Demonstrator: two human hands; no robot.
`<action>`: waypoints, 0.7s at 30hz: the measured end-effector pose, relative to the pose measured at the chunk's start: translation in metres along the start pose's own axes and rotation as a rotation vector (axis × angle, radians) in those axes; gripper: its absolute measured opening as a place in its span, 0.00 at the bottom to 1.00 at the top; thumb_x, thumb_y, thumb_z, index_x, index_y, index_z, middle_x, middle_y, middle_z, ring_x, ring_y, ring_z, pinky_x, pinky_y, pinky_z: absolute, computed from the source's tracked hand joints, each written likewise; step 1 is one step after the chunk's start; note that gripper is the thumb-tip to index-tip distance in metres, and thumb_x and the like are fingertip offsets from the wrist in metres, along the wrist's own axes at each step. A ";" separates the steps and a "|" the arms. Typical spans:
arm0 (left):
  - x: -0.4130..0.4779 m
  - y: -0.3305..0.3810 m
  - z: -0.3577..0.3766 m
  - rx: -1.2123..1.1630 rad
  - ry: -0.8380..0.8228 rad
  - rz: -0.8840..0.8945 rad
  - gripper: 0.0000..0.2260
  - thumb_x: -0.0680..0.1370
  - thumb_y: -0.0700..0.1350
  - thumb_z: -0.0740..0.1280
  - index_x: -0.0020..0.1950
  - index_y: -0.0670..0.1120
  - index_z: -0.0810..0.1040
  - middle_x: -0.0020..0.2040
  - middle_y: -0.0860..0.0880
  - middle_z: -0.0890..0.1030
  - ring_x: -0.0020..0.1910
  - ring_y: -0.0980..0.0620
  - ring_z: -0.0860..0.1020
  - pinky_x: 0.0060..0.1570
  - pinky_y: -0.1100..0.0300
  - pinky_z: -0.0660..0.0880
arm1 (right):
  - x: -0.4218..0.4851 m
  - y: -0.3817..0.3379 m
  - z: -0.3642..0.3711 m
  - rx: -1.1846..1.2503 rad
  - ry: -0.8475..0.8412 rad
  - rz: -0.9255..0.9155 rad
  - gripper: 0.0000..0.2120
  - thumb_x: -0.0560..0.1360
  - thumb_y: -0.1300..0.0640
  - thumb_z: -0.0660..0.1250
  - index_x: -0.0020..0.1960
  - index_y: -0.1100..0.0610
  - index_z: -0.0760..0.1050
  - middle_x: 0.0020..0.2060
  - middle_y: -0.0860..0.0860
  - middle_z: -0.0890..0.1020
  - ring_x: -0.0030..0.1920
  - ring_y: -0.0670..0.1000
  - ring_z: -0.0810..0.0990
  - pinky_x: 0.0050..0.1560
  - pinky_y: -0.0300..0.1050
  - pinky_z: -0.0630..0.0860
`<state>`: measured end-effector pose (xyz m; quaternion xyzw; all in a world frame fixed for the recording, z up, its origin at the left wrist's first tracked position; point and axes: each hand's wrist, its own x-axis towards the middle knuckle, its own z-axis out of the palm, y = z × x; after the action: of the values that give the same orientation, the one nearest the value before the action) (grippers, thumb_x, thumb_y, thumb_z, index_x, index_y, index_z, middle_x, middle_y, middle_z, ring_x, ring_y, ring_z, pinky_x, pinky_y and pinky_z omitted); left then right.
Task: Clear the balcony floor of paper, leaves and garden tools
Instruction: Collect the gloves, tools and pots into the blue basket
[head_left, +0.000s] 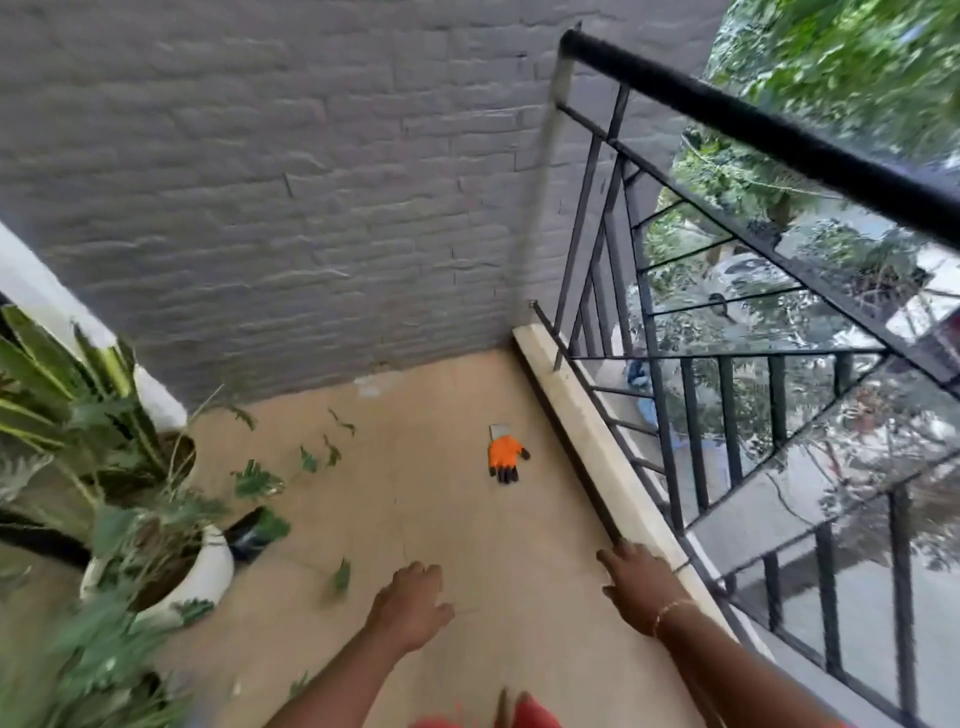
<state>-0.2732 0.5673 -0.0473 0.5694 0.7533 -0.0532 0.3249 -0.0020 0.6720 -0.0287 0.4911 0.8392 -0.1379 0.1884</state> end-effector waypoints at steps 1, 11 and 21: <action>0.014 0.000 -0.010 -0.021 0.011 -0.009 0.18 0.77 0.56 0.61 0.61 0.46 0.70 0.61 0.47 0.72 0.61 0.47 0.70 0.57 0.58 0.69 | 0.016 0.004 -0.013 -0.008 -0.008 0.010 0.21 0.78 0.51 0.59 0.69 0.53 0.63 0.65 0.54 0.67 0.65 0.56 0.66 0.63 0.46 0.67; 0.173 -0.005 -0.111 -0.123 -0.038 -0.024 0.13 0.76 0.56 0.64 0.37 0.55 0.62 0.47 0.50 0.69 0.58 0.47 0.74 0.51 0.60 0.69 | 0.177 0.016 -0.086 0.035 -0.028 0.075 0.18 0.78 0.51 0.58 0.67 0.53 0.65 0.62 0.54 0.69 0.63 0.56 0.69 0.58 0.47 0.70; 0.378 -0.020 -0.254 -0.202 -0.074 0.009 0.10 0.76 0.52 0.65 0.44 0.50 0.65 0.55 0.45 0.76 0.56 0.46 0.75 0.49 0.59 0.69 | 0.356 0.021 -0.161 0.256 -0.145 0.274 0.20 0.79 0.52 0.57 0.70 0.52 0.63 0.64 0.54 0.70 0.64 0.55 0.69 0.62 0.45 0.68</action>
<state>-0.4527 0.9855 -0.0618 0.5348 0.7396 0.0035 0.4087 -0.1718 1.0236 -0.0469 0.6096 0.7243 -0.2513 0.2014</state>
